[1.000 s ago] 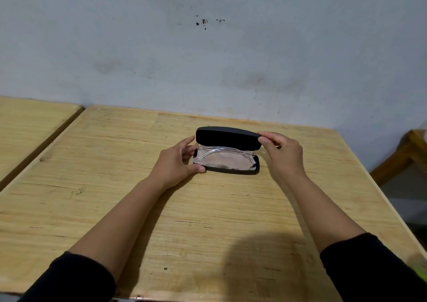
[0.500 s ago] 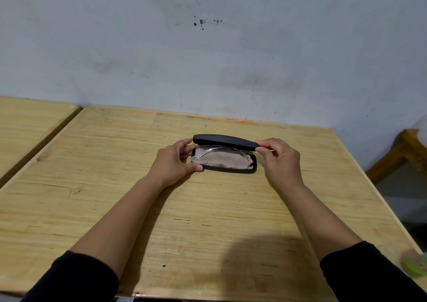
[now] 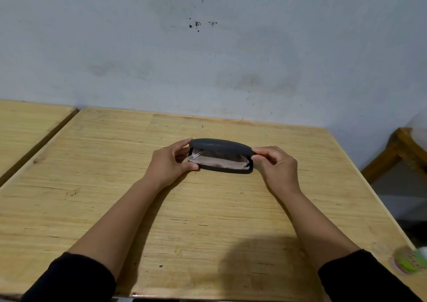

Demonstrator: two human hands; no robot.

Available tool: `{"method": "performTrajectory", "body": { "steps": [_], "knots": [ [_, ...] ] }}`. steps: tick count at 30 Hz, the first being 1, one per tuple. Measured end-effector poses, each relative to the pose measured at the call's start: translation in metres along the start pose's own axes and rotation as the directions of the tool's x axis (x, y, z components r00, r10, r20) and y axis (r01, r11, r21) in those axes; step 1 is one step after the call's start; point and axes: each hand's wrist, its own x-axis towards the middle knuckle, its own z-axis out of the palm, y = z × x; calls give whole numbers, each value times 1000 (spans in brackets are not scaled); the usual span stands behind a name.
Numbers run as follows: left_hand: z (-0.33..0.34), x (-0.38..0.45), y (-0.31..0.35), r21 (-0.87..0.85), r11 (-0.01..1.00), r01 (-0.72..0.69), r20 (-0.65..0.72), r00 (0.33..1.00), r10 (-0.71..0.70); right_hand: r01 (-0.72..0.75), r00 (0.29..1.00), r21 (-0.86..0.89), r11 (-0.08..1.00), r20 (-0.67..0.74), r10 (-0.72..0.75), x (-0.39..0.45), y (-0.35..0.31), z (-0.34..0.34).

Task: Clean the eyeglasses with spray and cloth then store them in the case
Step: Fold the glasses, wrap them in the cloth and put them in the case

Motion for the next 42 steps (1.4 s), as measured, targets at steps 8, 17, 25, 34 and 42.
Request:
{"method": "performTrajectory", "body": {
  "steps": [8,17,25,34,42],
  "knots": [
    [2,-1,0,-5,1000,-7,-1,1000,7,-4,1000,-109,994,28,7,-5,1,1],
    [4,-2,1,26,1000,-1,-13,1000,2,-202,974,-51,978,91,206,-13,-5,8],
    [12,27,17,-82,997,15,-148,989,-27,-187,982,-78,979,9,189,22,-8,29],
    [14,96,7,-44,997,68,-194,978,-75,-221,975,-102,970,12,223,92,4,68],
    [16,126,-7,-5,996,86,-197,977,-85,-217,975,-174,961,11,222,111,19,86]
  ]
}}
